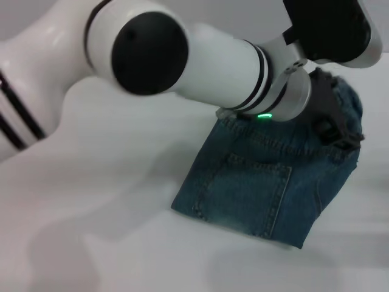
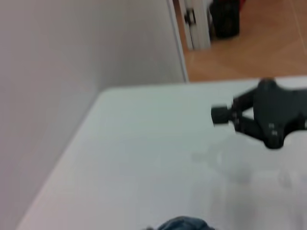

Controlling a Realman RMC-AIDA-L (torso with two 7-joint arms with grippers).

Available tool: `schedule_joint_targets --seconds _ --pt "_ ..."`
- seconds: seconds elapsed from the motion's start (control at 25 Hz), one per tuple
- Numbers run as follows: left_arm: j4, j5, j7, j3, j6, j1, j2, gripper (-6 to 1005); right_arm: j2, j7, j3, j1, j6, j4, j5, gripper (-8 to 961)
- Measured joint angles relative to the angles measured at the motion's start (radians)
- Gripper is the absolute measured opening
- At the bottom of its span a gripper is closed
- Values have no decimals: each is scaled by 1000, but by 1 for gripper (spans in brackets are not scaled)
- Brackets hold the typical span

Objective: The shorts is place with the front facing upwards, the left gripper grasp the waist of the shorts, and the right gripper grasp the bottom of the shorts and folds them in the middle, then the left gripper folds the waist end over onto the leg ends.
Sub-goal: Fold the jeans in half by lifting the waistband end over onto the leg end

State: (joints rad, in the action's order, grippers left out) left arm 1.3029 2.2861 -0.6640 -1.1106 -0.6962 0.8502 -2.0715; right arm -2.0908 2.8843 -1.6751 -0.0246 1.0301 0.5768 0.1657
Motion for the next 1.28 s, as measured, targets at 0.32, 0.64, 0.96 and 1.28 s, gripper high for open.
schedule_joint_targets --seconds 0.32,0.64,0.96,1.28 --pt "-24 75 83 -1 -37 57 -1 849 0 0 1 1 4 -1 0 -1" --pt "-13 90 120 -37 -17 60 0 849 0 0 12 0 5 -6 1 -1" --pt "14 133 145 -66 -36 58 0 850 0 -1 14 3 6 -13 1 -1" --pt "-99 51 152 -64 -231 157 -2 850 0 0 16 6 7 -14 1 0"
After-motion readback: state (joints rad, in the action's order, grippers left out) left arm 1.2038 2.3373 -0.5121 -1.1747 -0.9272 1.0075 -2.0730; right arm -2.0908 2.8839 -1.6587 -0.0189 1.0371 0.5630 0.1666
